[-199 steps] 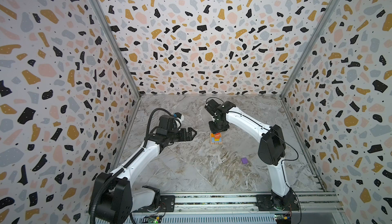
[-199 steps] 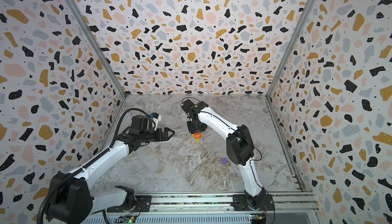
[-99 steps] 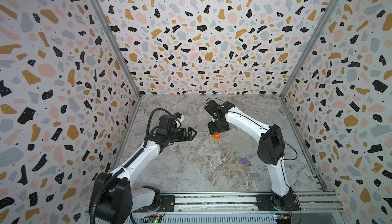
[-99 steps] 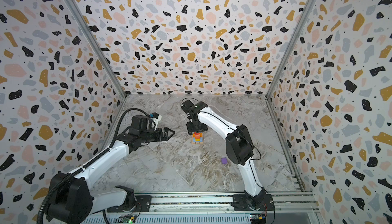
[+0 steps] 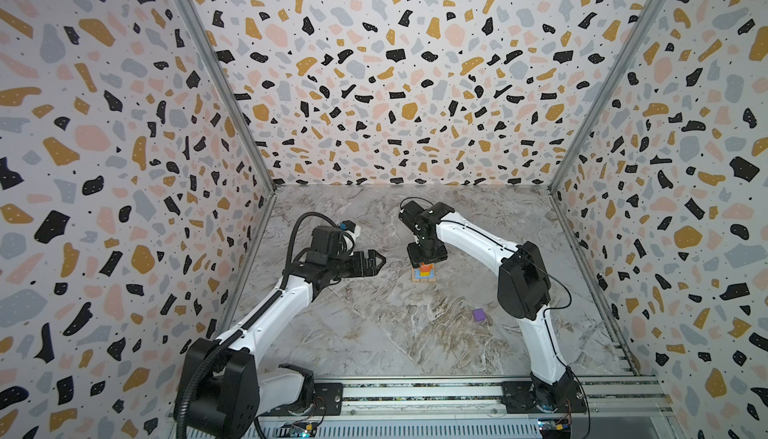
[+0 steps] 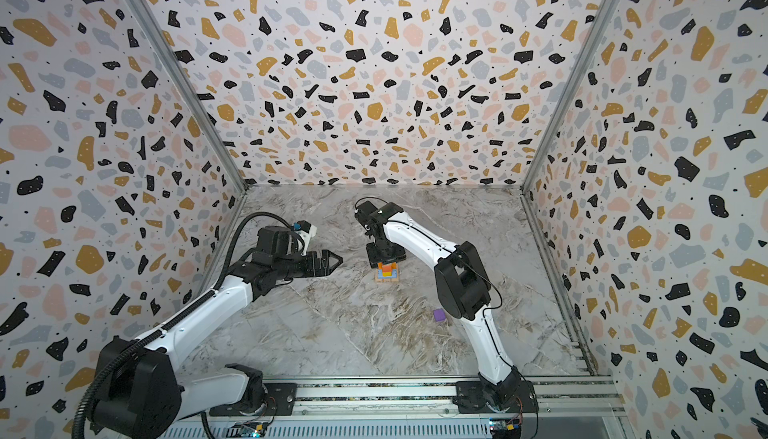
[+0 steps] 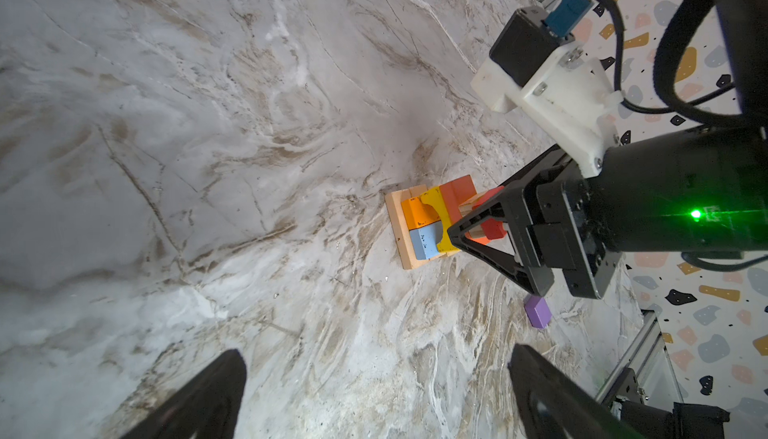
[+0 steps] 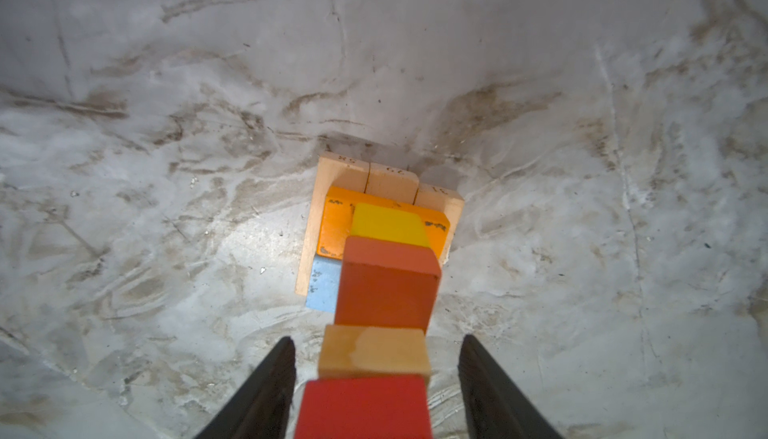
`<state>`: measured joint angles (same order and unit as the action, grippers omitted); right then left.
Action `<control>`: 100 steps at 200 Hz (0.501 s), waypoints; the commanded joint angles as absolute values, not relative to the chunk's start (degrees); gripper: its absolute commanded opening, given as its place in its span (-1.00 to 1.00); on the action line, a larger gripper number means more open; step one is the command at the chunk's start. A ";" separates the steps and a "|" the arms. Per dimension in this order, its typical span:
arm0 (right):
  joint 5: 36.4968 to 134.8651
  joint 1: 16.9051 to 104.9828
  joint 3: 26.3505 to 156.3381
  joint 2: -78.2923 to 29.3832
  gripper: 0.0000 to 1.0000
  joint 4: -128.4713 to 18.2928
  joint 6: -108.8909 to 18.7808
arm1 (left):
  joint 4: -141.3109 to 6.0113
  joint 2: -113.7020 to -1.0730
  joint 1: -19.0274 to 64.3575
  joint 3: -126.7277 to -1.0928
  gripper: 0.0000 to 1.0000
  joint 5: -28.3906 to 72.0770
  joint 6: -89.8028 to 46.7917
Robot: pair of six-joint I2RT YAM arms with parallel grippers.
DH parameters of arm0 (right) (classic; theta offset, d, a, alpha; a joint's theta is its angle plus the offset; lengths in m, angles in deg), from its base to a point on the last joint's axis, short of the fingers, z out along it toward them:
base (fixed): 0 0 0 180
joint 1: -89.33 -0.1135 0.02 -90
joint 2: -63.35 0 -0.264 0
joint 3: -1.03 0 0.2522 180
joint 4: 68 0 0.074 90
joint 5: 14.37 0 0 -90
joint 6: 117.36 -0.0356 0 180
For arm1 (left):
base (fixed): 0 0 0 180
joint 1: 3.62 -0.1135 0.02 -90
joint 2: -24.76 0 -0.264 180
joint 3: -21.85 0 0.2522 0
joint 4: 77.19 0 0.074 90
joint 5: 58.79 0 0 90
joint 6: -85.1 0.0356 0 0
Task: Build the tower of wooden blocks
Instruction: 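Hold the red cube on the stack and adjust its position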
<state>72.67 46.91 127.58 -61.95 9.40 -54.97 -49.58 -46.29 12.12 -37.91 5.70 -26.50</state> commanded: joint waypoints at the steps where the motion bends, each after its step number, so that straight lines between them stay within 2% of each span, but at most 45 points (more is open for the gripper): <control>1: 72.77 47.18 129.75 -61.63 0.23 10.75 -55.73 | -51.21 -45.12 11.66 -37.17 1.00 4.64 -26.43; 100: 73.64 47.32 130.81 -62.68 0.08 10.89 -55.74 | -51.36 -45.12 11.49 -37.17 1.00 4.49 -26.51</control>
